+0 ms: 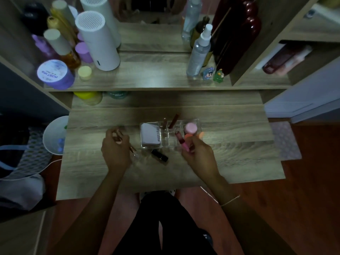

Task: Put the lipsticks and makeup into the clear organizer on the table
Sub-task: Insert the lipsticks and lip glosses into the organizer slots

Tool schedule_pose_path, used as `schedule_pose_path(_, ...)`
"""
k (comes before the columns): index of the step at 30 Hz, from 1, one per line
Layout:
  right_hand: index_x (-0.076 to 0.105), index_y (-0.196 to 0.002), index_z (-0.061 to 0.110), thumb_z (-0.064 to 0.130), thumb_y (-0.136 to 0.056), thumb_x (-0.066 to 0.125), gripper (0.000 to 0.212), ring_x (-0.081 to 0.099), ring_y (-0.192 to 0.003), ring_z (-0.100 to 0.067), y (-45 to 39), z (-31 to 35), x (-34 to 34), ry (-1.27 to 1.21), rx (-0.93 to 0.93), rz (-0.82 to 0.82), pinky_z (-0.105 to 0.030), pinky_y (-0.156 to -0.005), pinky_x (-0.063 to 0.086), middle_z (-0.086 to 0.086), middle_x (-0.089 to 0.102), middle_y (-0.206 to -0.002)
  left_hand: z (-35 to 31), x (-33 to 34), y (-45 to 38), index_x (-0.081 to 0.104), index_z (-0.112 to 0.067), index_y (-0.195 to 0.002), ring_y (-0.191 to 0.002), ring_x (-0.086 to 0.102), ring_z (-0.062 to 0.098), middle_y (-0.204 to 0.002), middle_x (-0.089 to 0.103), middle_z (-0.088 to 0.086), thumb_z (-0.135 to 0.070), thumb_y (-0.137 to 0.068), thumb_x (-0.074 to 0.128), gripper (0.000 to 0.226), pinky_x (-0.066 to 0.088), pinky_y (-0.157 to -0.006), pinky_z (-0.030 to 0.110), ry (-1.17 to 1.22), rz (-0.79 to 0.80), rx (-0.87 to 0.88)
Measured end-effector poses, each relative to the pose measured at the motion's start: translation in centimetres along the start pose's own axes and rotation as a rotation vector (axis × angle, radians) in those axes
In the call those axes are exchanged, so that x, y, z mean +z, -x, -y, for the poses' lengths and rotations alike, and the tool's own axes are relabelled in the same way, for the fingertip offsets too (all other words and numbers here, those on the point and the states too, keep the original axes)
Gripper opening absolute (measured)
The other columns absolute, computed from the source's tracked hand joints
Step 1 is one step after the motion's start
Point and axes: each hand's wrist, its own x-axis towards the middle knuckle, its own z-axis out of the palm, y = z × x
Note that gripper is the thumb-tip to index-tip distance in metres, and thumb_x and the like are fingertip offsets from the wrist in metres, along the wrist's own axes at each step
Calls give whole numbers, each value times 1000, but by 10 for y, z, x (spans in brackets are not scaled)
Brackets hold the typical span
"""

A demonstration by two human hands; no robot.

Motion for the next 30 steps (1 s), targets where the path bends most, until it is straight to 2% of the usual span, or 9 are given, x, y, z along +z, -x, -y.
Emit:
schedule_pose_path(3, 57, -111, 22, 20, -84, 68, 29, 67, -72, -13, -11, 9, -16, -114, -2, -81, -31, -68, 57, 1, 71, -88, -31, 2, -1, 56, -15, -114, -82, 63, 21, -95, 64, 5, -13, -86, 58, 28, 52, -74, 34, 112, 17, 57)
schedule_pose_path(5, 56, -117, 24, 23, -86, 67, 33, 65, -73, -3, -22, 13, -25, -168, 4, -133, -21, -69, 55, 8, 70, -89, -52, 9, -1, 53, -16, -116, -75, 63, 12, -94, 62, -1, -13, -87, 59, 30, 52, -69, 19, 154, 45, 116)
schedule_pose_path(7, 58, -107, 24, 24, -85, 69, 25, 61, -71, 4, -35, 14, -29, -199, 20, -157, -16, -68, 53, 12, 67, -86, -69, 18, 1, 50, -14, -118, -72, 60, 3, -97, 62, -2, -13, -86, 63, 35, 45, -61, 2, 179, 87, 202)
schedule_pose_path(11, 58, -93, 21, 20, -80, 74, 20, 62, -76, -4, -59, 14, -30, -204, 21, -194, -16, -68, 47, 4, 67, -89, -86, 35, 8, 49, -11, -121, -76, 62, -4, -95, 61, -9, -15, -82, 70, 45, 49, -69, 8, 224, 190, 296)
schedule_pose_path(15, 59, -92, 22, 24, -77, 77, 23, 62, -72, -8, -75, 14, -23, -119, -4, -139, -24, -68, 48, 7, 68, -84, -81, 44, 15, 58, -13, -103, -73, 57, -21, -84, 57, -20, -17, -79, 73, 28, 43, -65, -2, 200, 224, 327)
schedule_pose_path(19, 59, -91, 23, 27, -76, 77, 23, 52, -76, -8, -84, 9, -13, 11, -22, -97, -32, -76, 44, 15, 57, -80, -71, 45, 24, 58, -24, -93, -78, 61, -15, -84, 61, -23, -15, -78, 74, 24, 45, -68, 1, 209, 256, 342)
schedule_pose_path(21, 60, -93, 23, 27, -78, 75, 22, 57, -85, -16, -86, 6, -7, 40, -5, -44, -39, -84, 46, 8, 64, -86, -66, 45, 28, 55, -31, -92, -79, 63, -12, -85, 62, -22, -17, -78, 74, 28, 49, -69, 5, 185, 296, 338)
schedule_pose_path(24, 60, -92, 23, 26, -78, 75, 21, 59, -89, -20, -88, 1, -2, 67, 0, -14, -39, -86, 40, 4, 68, -90, -59, 46, 29, 55, -35, -94, -85, 66, 4, -97, 67, -5, -23, -79, 73, 27, 52, -75, 14, 135, 334, 312)
schedule_pose_path(30, 63, -93, 22, 26, -77, 74, 19, 59, -93, -22, -91, -1, 1, 154, -34, 25, -39, -86, 38, 1, 68, -93, -49, 51, 28, 60, -27, -101, -85, 60, -1, -107, 64, 2, -24, -82, 71, 22, 43, -73, 0, 25, 349, 311)
